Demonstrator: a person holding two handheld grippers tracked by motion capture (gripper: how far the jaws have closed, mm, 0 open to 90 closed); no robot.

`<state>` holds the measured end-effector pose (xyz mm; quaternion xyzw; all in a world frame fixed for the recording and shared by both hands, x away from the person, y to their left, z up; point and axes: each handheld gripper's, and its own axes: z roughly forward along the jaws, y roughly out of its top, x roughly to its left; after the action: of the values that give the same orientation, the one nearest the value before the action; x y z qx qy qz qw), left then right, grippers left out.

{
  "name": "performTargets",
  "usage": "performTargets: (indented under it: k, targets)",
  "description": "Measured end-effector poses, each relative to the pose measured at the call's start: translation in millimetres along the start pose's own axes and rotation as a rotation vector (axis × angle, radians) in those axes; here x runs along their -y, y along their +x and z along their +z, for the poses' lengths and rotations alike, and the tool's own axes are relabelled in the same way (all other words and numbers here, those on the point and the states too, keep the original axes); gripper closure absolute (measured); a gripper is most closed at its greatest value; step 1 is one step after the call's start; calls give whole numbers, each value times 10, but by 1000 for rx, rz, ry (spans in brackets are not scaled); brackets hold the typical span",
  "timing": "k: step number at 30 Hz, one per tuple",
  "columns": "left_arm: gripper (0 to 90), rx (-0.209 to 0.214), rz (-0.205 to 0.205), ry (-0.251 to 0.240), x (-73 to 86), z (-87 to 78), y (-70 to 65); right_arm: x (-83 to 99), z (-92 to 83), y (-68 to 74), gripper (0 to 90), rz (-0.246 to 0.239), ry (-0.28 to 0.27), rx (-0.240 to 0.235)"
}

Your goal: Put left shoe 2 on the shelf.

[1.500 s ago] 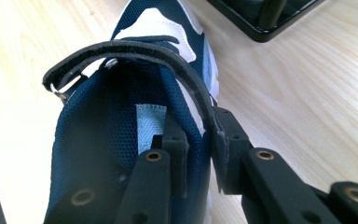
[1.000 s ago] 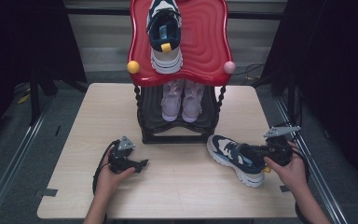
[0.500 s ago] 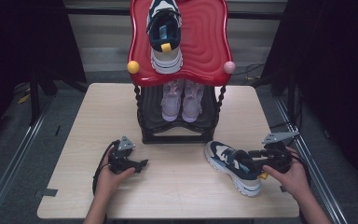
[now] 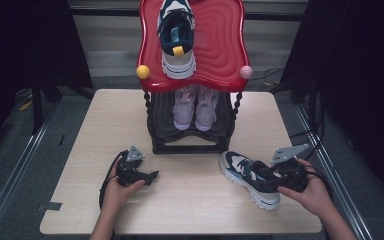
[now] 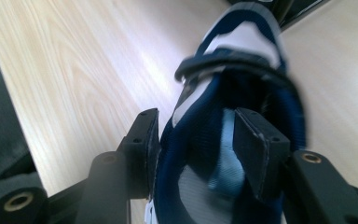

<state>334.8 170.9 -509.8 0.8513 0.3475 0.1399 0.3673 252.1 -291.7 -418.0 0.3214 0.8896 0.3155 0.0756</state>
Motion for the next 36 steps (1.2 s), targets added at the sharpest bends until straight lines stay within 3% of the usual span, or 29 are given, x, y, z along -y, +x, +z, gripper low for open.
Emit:
performTargets:
  k: [3, 5, 9, 15, 25, 36]
  targets:
    - [139, 0, 0, 0, 0, -1, 0, -1, 130, 14, 550, -3, 29, -10]
    - [139, 1, 1, 0, 0, -1, 1, -5, 127, 4, 611, 16, 3, -26]
    - [139, 1, 1, 0, 0, -1, 1, 8, 117, 8, 744, 33, 10, -69]
    - [139, 1, 0, 2, 1, -2, 1, 49, 99, -9, 816, 73, -15, -78]
    - [140, 5, -2, 1, 1, -2, 3, 119, -42, -137, 835, 147, -81, -21]
    - [140, 4, -3, 0, 1, -1, 2, 217, -158, -281, 844, 190, -86, 44]
